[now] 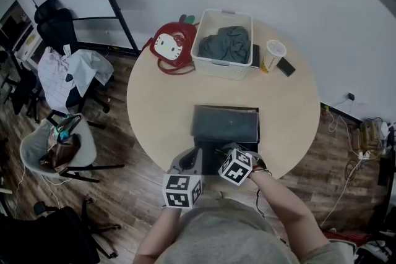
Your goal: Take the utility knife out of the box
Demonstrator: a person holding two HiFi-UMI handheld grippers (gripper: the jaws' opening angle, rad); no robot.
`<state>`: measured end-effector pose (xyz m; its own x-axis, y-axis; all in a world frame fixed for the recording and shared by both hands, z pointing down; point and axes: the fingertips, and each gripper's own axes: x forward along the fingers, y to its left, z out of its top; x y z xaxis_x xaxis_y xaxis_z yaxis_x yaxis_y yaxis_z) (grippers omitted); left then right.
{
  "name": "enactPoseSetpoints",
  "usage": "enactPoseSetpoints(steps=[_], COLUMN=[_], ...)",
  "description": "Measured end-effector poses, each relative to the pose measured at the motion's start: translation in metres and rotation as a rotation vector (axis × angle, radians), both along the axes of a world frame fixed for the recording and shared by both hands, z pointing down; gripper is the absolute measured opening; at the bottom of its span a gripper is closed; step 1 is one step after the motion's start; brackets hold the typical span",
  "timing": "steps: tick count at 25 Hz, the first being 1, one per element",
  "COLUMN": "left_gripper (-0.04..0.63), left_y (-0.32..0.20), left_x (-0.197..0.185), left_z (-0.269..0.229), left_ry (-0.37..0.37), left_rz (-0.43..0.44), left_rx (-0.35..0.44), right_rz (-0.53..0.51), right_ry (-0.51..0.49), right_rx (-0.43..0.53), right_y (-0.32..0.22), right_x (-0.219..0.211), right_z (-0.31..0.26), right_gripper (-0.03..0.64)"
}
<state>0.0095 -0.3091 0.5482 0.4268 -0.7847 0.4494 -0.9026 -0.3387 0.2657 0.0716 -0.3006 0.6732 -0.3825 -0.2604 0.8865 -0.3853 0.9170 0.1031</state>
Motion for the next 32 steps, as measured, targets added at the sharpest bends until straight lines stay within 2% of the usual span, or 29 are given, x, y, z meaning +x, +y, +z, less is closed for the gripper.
enactPoseSetpoints(steps=[5, 10, 16, 20, 26, 32], left_gripper=[0.002, 0.002, 0.002, 0.002, 0.003, 0.002], left_y=[0.009, 0.019, 0.029, 0.036, 0.062, 0.099], left_x=[0.0, 0.001, 0.01, 0.013, 0.012, 0.002], left_z=[-0.003, -0.007, -0.013, -0.017, -0.022, -0.027], left_ry=[-0.012, -0.015, -0.004, -0.002, 0.005, 0.0], left_rz=[-0.024, -0.037, -0.013, 0.025, 0.101, 0.16], left_rx=[0.011, 0.018, 0.027, 0.037, 0.048, 0.051], right_rz=[0.077, 0.197, 0.441, 0.588, 0.689, 0.769], right_ry=[-0.08, -0.191, -0.396, -0.489, -0.55, -0.564], right_rx=[0.036, 0.097, 0.171, 0.228, 0.317, 0.353], right_y=[0.005, 0.005, 0.005, 0.014, 0.042, 0.08], right_x=[0.007, 0.014, 0.028, 0.038, 0.036, 0.026], right_z=[-0.023, -0.054, -0.09, -0.109, -0.135, -0.14], right_gripper=[0.054, 0.052, 0.052, 0.052, 0.052, 0.052])
